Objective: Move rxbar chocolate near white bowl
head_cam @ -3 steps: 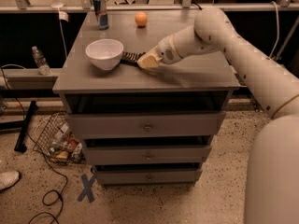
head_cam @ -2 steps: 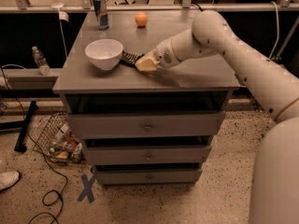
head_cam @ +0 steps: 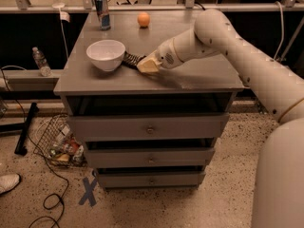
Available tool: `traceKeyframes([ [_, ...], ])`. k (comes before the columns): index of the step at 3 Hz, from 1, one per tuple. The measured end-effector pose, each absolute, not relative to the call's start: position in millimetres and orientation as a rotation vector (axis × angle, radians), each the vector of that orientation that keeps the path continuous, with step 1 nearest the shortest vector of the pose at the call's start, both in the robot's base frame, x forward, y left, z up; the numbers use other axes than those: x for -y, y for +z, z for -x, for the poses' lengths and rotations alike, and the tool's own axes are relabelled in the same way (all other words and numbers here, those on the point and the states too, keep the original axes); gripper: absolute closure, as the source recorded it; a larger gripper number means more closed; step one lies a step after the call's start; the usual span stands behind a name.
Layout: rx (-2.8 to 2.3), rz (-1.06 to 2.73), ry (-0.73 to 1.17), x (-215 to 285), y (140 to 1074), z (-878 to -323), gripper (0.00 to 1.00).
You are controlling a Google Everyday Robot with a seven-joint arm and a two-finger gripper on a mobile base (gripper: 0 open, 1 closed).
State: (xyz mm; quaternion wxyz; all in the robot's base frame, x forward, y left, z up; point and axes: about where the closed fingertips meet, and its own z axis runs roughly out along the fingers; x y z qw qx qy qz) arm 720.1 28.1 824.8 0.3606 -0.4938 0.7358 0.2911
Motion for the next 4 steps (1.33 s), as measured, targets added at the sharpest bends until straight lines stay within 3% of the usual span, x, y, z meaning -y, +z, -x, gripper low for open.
traceKeyframes([
  [2,-1.896,1.277,0.755,-30.8,823.1,-719.7,0.13],
  [3,-1.896,1.277,0.755,-31.0,823.4,-719.7,0.00],
  [4,-1.896,1.277,0.755,-31.1,823.5,-719.5,0.00],
])
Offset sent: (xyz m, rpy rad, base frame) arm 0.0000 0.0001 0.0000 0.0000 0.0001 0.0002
